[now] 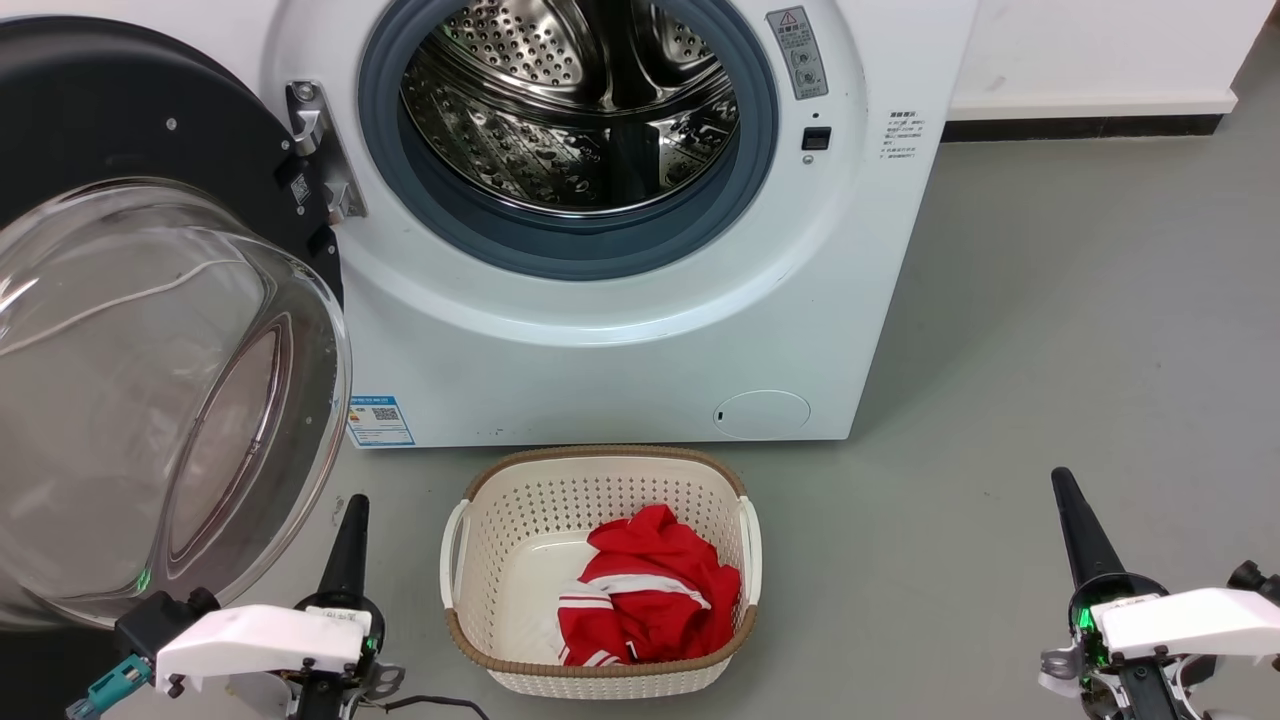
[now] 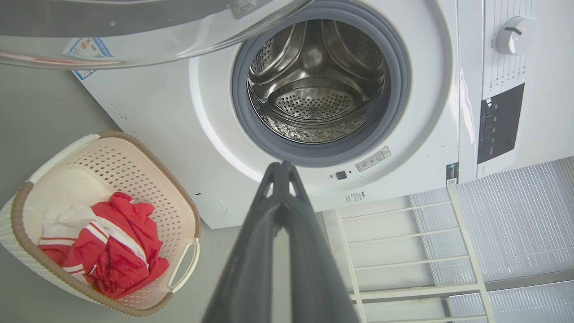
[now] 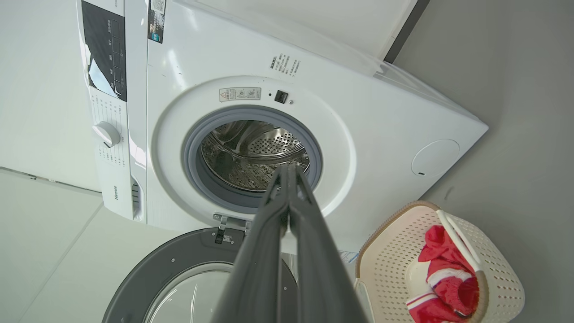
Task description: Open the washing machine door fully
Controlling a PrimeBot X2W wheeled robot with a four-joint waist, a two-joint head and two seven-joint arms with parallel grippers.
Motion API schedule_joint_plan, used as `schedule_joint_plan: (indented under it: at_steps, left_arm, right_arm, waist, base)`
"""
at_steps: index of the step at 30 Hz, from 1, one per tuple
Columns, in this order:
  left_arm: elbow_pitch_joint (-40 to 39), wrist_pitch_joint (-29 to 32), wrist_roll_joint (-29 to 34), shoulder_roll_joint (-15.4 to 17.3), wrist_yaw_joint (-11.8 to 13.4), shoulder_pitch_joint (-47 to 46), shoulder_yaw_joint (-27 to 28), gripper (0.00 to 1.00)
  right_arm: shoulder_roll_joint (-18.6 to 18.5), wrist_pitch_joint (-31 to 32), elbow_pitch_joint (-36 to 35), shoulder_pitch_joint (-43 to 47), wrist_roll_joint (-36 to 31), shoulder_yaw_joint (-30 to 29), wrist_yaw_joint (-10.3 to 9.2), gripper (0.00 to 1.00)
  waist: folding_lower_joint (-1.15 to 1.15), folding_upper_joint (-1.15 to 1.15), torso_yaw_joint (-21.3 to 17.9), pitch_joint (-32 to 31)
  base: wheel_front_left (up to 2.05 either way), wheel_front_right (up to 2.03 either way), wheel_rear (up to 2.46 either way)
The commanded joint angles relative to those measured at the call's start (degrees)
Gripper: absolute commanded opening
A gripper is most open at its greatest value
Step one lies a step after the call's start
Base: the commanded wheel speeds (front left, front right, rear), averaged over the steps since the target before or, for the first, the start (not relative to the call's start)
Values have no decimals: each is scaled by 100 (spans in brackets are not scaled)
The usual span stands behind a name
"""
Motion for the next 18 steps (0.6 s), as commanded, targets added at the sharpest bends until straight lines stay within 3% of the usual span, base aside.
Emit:
schedule_joint_plan:
  at_steps: [1,18]
  left_arm:
    - [-3,43,-186,3,-44,-137,37,0]
    - [91,249,-1040,-2,-134,-193,119,0]
  right_arm:
    - [-29,47,1,-129,186,-24,1,0]
    - [-13,230,115,-212,995,-95,0,0]
  waist:
    - [0,0,0,-1]
    - [0,0,-1,-8]
  base:
    - [0,0,0]
    - [0,0,0]
